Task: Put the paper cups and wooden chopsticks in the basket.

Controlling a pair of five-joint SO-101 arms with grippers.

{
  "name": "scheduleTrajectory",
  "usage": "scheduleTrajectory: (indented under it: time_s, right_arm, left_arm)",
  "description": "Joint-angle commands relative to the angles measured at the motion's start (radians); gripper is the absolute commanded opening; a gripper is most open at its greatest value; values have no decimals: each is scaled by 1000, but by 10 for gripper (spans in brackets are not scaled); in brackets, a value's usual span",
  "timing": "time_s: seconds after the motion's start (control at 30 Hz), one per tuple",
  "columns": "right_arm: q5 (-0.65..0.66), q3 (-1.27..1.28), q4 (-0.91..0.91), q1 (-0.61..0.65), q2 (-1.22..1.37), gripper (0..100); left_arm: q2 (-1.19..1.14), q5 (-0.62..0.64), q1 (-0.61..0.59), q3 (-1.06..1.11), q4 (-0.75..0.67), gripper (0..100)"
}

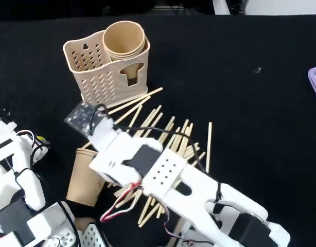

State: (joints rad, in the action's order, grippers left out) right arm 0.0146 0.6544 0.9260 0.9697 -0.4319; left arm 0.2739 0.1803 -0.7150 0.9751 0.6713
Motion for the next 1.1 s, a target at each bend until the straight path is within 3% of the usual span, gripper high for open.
scheduleTrajectory:
  time_s: [0.0, 0.5, 0.9, 0.97, 1.07]
  right_arm:
    - [-11, -70, 5, 44, 2, 361]
    - [-18, -297, 92, 81, 291, 361]
    - [-6, -311, 87, 84, 443, 358]
    - [20, -311, 92, 86, 452, 329]
    - [37, -305, 95, 86, 444, 195]
  left_arm:
    - [0, 8, -22, -42, 2, 238]
    - [0, 6, -22, -42, 2, 238]
    - [0, 5, -22, -42, 2, 238]
    - [0, 5, -22, -42, 2, 238]
    - [0, 5, -22, -42, 2, 238]
